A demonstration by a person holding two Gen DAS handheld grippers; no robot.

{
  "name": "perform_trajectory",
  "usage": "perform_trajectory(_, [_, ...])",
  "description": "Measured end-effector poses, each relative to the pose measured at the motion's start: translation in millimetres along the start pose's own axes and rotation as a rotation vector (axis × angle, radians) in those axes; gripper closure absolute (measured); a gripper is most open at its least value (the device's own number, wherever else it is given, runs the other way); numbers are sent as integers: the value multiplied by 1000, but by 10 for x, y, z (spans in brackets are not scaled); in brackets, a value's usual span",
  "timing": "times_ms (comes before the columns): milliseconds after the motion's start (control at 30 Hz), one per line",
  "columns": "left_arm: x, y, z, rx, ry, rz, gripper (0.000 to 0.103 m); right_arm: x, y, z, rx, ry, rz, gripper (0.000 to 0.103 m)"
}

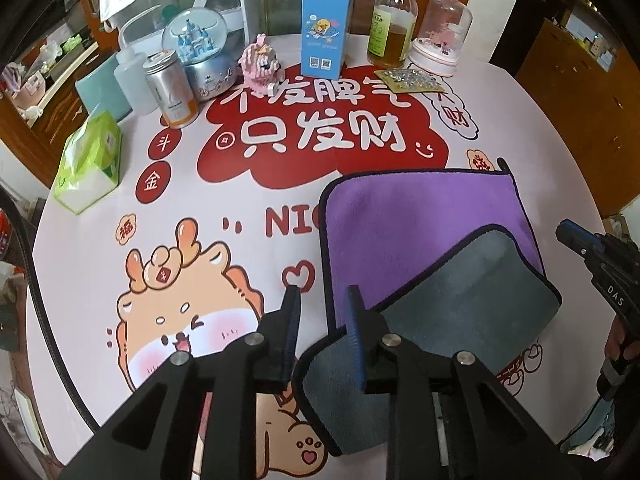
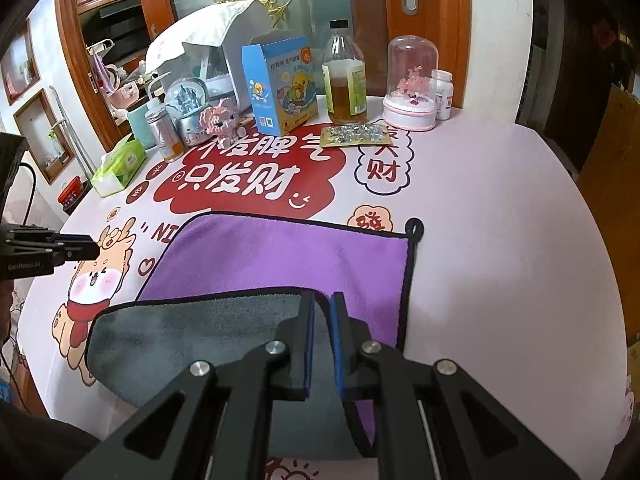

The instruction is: Fold towel

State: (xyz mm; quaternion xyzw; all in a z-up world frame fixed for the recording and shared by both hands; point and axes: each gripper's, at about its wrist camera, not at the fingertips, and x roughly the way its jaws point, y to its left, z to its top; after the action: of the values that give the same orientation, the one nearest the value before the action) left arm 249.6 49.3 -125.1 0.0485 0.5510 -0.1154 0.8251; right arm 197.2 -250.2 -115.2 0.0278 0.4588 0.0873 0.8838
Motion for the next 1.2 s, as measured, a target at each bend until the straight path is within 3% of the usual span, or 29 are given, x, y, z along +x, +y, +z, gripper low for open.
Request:
perform_trajectory(133, [-107,-14,-57,-15,-13,10,69,-69,5,-17,11,-5,0,93])
perform_trajectory(200, [-203,-23,-99,-31,-29,21,55,-152,32,-40,13,-16,-3,85])
perform_trajectory(300, [-362,-46,-180,-59,-55,44,33,-305,74,-85,26,-38,-21,65])
perform_trajectory(367, [-473,-75,-255,-70,-71,50,30,-439,111,-137,43,-56,-23,53])
perform_trajectory(600, [-823,-229,-596,-93,-119,86,14,-857,242,-366,94,-65,-9,33])
perform_trajectory(767, [-1043,-368,-816,-110,-123,73,9,-1178,382,-560,98,-72,-18,19])
perform_trajectory(933, [-1270,-518,-1022,-118,-137,55,9,-1485,478,-739,109,-78,-10,11])
perform_trajectory(1200, [-1682,-799,-1368,-105,-178,10,9,-1933,553,-952,131,-80,0,8])
